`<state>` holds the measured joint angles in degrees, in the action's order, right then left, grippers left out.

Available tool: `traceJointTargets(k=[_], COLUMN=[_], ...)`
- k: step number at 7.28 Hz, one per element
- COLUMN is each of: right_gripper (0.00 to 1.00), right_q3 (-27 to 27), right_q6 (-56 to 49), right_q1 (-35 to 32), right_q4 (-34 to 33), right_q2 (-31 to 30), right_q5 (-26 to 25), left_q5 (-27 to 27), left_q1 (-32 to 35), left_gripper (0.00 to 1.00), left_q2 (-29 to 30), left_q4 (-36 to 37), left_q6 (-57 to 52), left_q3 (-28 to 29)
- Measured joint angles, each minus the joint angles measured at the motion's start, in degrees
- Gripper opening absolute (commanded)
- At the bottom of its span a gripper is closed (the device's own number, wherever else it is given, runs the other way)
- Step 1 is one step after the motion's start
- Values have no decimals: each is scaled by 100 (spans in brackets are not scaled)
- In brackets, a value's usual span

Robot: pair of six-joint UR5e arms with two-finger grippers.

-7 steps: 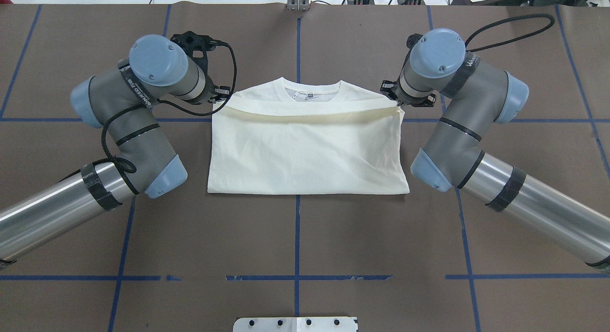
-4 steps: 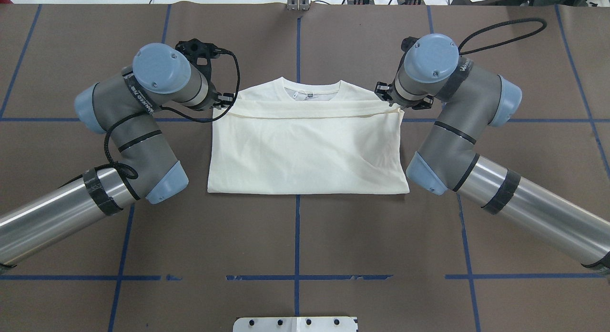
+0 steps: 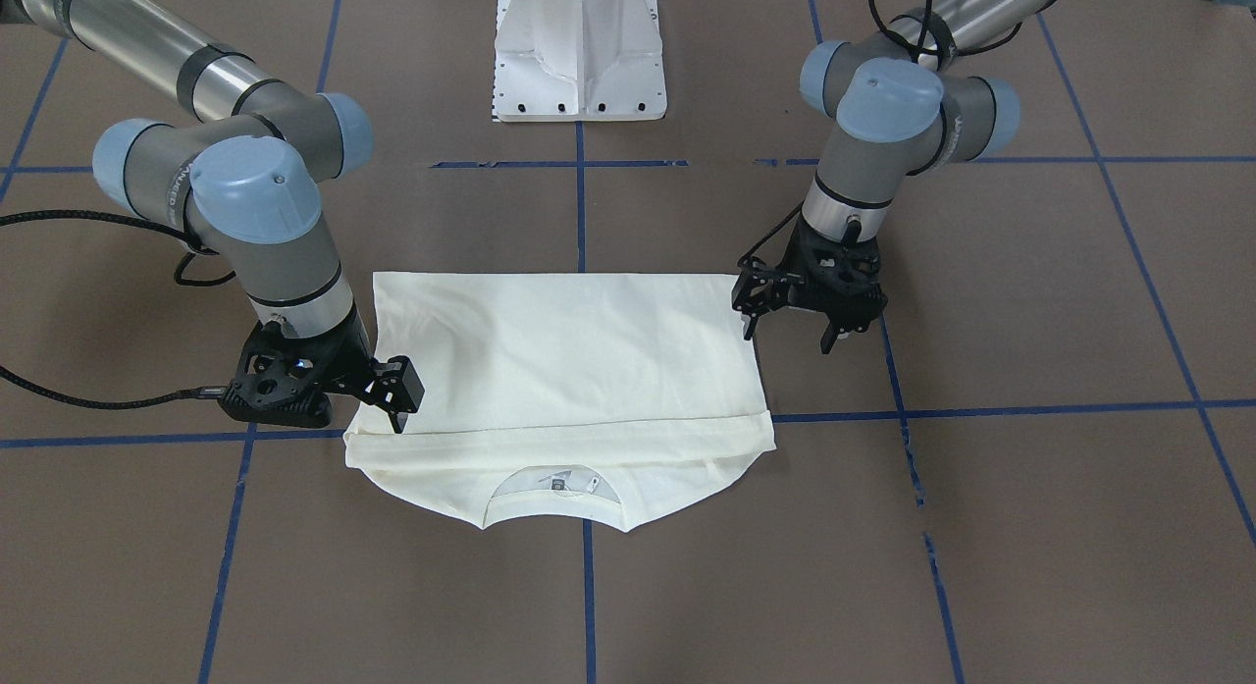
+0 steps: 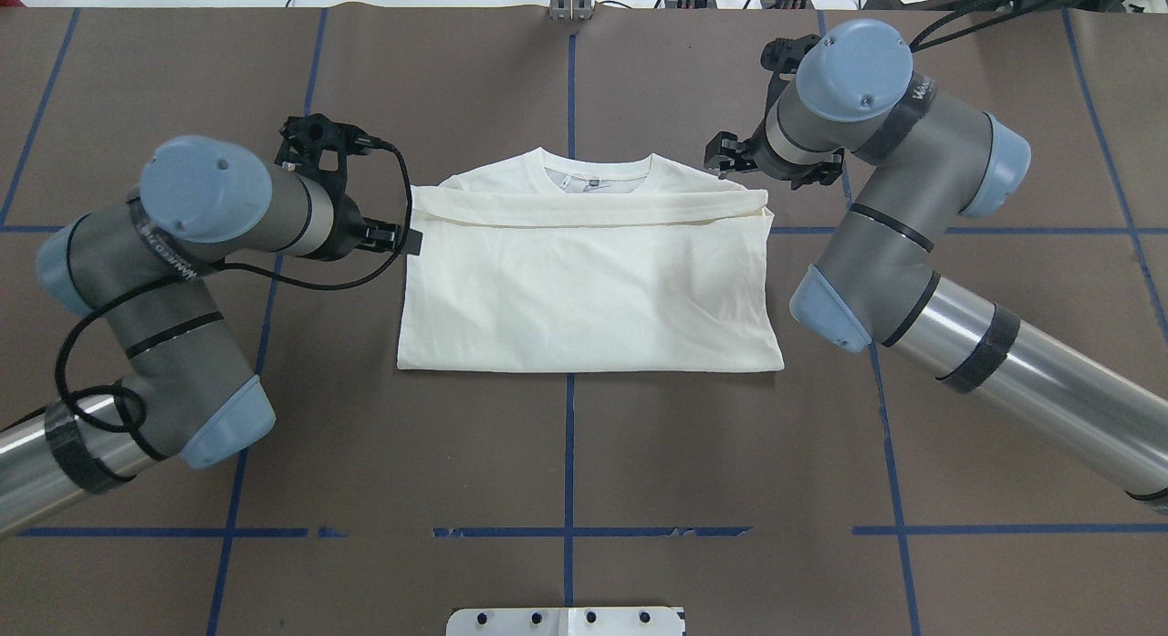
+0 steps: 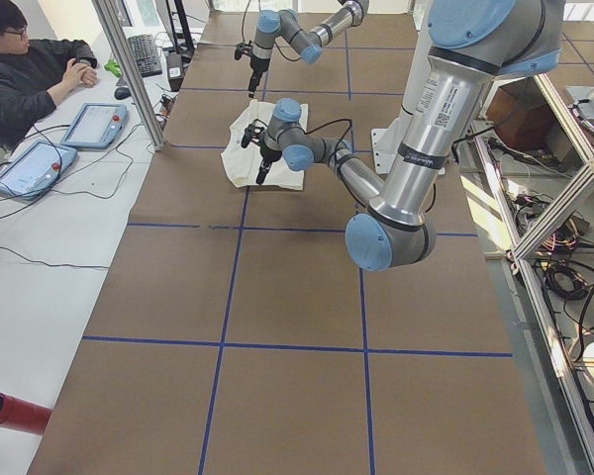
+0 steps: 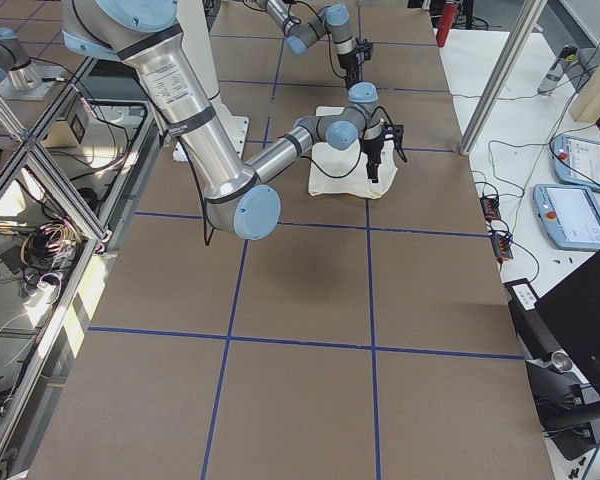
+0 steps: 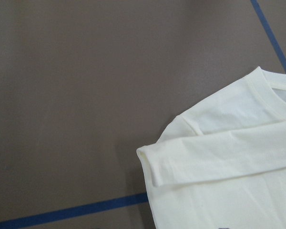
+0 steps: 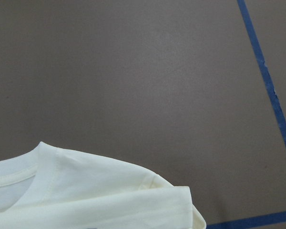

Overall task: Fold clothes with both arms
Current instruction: 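Release the hem with both grippers and draw them back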

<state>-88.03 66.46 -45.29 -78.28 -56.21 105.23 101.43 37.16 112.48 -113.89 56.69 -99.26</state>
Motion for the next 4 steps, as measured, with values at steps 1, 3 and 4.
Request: traceJointTargets(k=[1, 3, 4], right_gripper=[100, 100, 100], right_q3=[-8, -12, -12], right_q6=[-39, -60, -62], right_q1=[-17, -26, -26], right_q4=[10, 23, 28], right_q2=[-3, -4, -2], right_q5=[28, 42, 51], left_q5=[-25, -209, -347], left_q1=[-308, -797, -904], left_gripper=[60, 57, 55], left_q2=[-312, -581, -579], left_q4=[-287, -719, -809], left_q6=[374, 1061, 1203], left_q3=[-160, -115, -6])
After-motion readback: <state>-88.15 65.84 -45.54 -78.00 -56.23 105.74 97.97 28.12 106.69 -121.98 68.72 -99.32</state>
